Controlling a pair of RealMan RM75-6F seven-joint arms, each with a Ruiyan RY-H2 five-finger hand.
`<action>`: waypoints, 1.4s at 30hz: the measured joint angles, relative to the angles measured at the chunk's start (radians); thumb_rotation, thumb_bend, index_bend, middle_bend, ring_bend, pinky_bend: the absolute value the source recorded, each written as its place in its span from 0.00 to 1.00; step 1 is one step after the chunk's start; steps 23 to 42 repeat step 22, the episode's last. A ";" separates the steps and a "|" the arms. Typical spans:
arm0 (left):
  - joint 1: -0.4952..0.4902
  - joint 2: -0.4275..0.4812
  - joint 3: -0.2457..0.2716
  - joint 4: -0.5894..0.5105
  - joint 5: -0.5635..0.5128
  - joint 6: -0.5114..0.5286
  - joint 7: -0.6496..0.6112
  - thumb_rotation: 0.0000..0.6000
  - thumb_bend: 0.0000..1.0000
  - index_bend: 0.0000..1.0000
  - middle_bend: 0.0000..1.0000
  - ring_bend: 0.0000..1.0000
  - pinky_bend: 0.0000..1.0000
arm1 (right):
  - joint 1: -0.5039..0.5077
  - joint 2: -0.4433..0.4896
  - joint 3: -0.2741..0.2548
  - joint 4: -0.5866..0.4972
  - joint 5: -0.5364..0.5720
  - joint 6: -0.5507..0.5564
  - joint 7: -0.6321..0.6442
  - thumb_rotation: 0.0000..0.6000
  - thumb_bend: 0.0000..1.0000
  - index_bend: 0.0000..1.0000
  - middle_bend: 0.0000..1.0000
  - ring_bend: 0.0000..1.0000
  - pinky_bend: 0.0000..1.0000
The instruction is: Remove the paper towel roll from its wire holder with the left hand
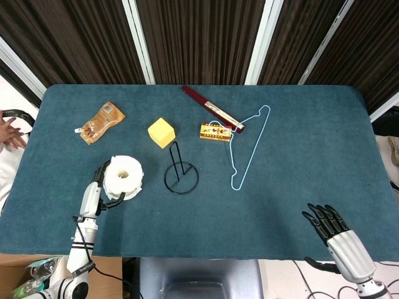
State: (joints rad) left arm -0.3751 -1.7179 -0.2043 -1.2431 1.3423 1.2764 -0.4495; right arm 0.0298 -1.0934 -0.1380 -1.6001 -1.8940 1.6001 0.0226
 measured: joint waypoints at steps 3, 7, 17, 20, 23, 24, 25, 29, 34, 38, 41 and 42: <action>0.007 0.030 0.011 -0.033 0.015 0.009 0.019 1.00 0.36 0.00 0.00 0.00 0.00 | 0.000 -0.002 -0.001 -0.001 -0.001 -0.003 -0.008 1.00 0.06 0.00 0.00 0.00 0.00; 0.037 0.060 0.038 -0.058 0.072 0.098 0.073 1.00 0.35 0.00 0.00 0.00 0.00 | -0.003 -0.005 0.000 -0.002 -0.002 0.000 -0.017 1.00 0.06 0.00 0.00 0.00 0.00; 0.212 0.267 0.198 -0.106 0.360 0.502 0.182 1.00 0.38 0.00 0.00 0.00 0.00 | -0.002 -0.016 0.002 -0.005 -0.002 -0.014 -0.052 1.00 0.06 0.00 0.00 0.00 0.00; 0.259 0.371 0.277 -0.133 0.412 0.515 0.250 1.00 0.38 0.00 0.00 0.00 0.00 | -0.002 -0.017 0.002 -0.007 -0.004 -0.016 -0.058 1.00 0.06 0.00 0.00 0.00 0.00; 0.268 0.406 0.298 -0.149 0.429 0.506 0.291 1.00 0.37 0.00 0.00 0.00 0.00 | -0.002 -0.019 0.000 -0.008 -0.008 -0.017 -0.065 1.00 0.06 0.00 0.00 0.00 0.00; 0.268 0.406 0.298 -0.149 0.429 0.506 0.291 1.00 0.37 0.00 0.00 0.00 0.00 | -0.002 -0.019 0.000 -0.008 -0.008 -0.017 -0.065 1.00 0.06 0.00 0.00 0.00 0.00; 0.268 0.406 0.298 -0.149 0.429 0.506 0.291 1.00 0.37 0.00 0.00 0.00 0.00 | -0.002 -0.019 0.000 -0.008 -0.008 -0.017 -0.065 1.00 0.06 0.00 0.00 0.00 0.00; 0.268 0.406 0.298 -0.149 0.429 0.506 0.291 1.00 0.37 0.00 0.00 0.00 0.00 | -0.002 -0.019 0.000 -0.008 -0.008 -0.017 -0.065 1.00 0.06 0.00 0.00 0.00 0.00; 0.268 0.406 0.298 -0.149 0.429 0.506 0.291 1.00 0.37 0.00 0.00 0.00 0.00 | -0.002 -0.019 0.000 -0.008 -0.008 -0.017 -0.065 1.00 0.06 0.00 0.00 0.00 0.00; 0.268 0.406 0.298 -0.149 0.429 0.506 0.291 1.00 0.37 0.00 0.00 0.00 0.00 | -0.002 -0.019 0.000 -0.008 -0.008 -0.017 -0.065 1.00 0.06 0.00 0.00 0.00 0.00; 0.268 0.406 0.298 -0.149 0.429 0.506 0.291 1.00 0.37 0.00 0.00 0.00 0.00 | -0.002 -0.019 0.000 -0.008 -0.008 -0.017 -0.065 1.00 0.06 0.00 0.00 0.00 0.00; 0.268 0.406 0.298 -0.149 0.429 0.506 0.291 1.00 0.37 0.00 0.00 0.00 0.00 | -0.002 -0.019 0.000 -0.008 -0.008 -0.017 -0.065 1.00 0.06 0.00 0.00 0.00 0.00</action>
